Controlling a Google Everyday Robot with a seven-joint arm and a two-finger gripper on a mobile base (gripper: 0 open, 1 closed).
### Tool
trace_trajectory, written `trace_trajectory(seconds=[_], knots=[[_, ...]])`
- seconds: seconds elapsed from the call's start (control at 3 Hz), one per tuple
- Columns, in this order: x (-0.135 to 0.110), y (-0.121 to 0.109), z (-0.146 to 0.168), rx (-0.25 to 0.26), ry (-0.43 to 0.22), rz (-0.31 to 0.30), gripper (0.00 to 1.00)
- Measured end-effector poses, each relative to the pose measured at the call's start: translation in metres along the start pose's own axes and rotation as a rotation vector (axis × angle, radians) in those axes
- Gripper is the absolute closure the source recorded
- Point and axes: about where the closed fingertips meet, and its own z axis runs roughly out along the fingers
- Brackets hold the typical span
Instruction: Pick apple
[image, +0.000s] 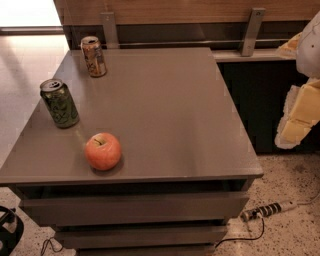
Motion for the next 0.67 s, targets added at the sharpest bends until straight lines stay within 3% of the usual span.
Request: trace_trajectory(seconds=[0.67], knots=[[-0.0025,-0.0009,0.0009,-0.006,-0.032,0.001,0.00]])
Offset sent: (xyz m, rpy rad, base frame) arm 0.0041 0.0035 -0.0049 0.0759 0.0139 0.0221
